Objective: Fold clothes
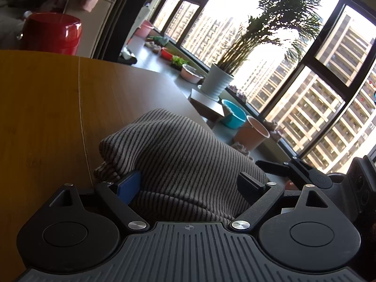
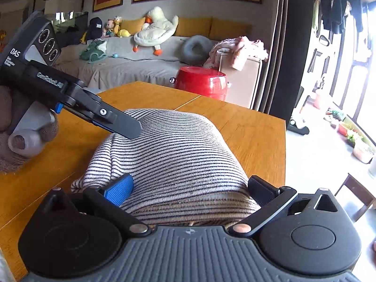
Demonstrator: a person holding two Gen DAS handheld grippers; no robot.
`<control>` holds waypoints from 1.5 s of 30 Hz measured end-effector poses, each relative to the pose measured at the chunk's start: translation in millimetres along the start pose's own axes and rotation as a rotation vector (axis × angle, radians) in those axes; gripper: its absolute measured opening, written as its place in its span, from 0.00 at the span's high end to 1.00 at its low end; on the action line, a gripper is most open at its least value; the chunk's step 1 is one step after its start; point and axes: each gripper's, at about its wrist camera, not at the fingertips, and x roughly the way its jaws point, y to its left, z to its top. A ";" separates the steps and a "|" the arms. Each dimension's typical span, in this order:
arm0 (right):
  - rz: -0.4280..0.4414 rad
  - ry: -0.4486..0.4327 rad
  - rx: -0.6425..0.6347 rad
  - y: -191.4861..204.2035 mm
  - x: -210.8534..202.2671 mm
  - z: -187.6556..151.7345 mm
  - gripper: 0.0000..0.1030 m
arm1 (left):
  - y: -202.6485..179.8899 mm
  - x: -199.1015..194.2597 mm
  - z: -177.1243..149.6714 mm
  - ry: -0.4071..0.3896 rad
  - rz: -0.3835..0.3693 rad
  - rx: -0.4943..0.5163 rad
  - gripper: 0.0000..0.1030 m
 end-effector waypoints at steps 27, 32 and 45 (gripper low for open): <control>-0.039 -0.061 0.192 -59.1 1.6 30.7 0.00 | -11.3 -1.6 -23.7 0.116 -0.020 -0.051 0.18; -0.015 -0.123 0.157 -62.0 17.1 73.5 0.00 | -10.6 3.6 -25.0 0.128 -0.013 -0.050 0.17; 0.052 0.124 0.097 -58.9 101.9 86.2 0.00 | -1.1 -27.5 -17.2 0.054 -0.063 -0.089 0.18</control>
